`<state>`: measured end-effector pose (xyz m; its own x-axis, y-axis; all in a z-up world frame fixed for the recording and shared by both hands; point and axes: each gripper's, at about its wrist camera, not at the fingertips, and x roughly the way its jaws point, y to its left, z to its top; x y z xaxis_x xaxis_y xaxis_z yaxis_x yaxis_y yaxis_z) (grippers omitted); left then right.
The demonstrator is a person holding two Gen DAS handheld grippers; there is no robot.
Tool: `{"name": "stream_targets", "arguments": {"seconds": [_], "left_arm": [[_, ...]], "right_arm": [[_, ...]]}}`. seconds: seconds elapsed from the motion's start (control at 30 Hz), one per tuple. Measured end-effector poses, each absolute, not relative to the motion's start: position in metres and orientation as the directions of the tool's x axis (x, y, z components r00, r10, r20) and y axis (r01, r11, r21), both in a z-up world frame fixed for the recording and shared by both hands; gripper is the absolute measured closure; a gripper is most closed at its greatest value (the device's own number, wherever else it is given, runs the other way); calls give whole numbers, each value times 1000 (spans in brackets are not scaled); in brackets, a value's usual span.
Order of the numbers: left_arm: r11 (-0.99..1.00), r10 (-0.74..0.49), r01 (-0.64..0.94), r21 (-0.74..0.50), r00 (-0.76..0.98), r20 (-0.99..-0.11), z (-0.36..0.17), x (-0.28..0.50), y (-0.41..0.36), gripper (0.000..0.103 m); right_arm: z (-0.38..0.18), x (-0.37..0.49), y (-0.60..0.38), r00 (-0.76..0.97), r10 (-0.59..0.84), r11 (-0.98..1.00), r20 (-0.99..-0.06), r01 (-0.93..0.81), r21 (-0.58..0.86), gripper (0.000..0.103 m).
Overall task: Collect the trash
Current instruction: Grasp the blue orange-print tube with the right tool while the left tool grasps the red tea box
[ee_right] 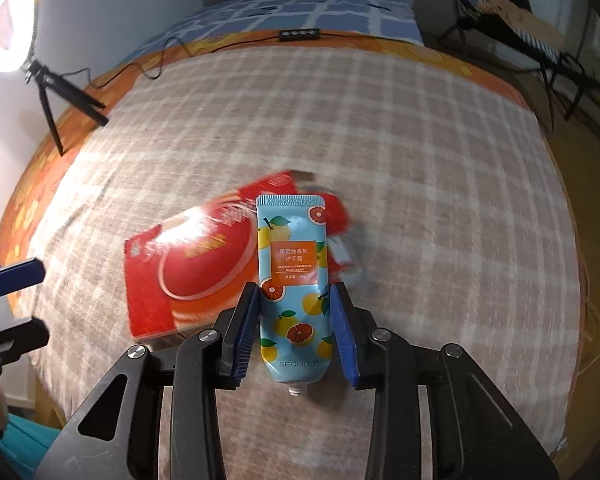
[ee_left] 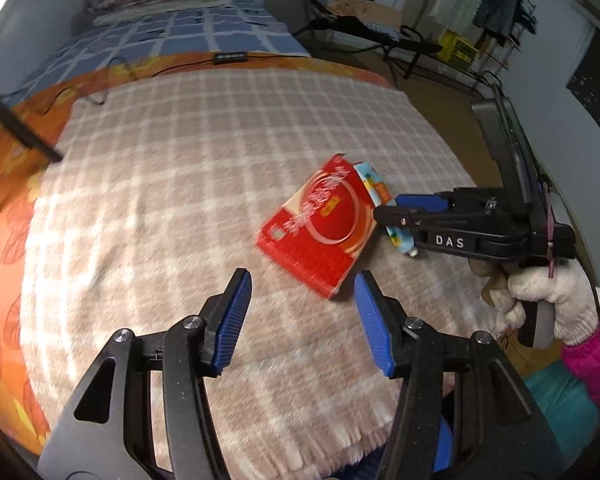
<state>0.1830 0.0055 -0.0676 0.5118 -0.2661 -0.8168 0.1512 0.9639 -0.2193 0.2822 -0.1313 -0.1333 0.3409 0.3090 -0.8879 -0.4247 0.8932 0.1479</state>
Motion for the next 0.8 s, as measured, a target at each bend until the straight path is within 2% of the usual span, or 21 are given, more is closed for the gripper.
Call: {"name": "stream_targets", "arguments": {"seconds": [0.1,0.33,0.63,0.77,0.8], "left_arm": [[958,-278,204,-201,496,-822,-70,198,-11,32],[942,-182,335,-16,470,-864,-89,224,-57,29],[860,16,449,241,449,-894,-132,238,-104,29],[875,28,422,238,447,-894,-137,252,-93,26],[880,22,416,230,447,-894,-139,255,-89,23]], "right_arm": [[-137,285,-146,337,293,906,-895,-396,148,69],[-143,287,-173,298,316,914,-901,-350,205,69],[-149,284,-191,277,343,914,-898,-319,251,69],[-147,282,-196,280,344,914,-896,-317,252,69],[-147,282,-194,280,343,914,-897,-318,251,69]]}}
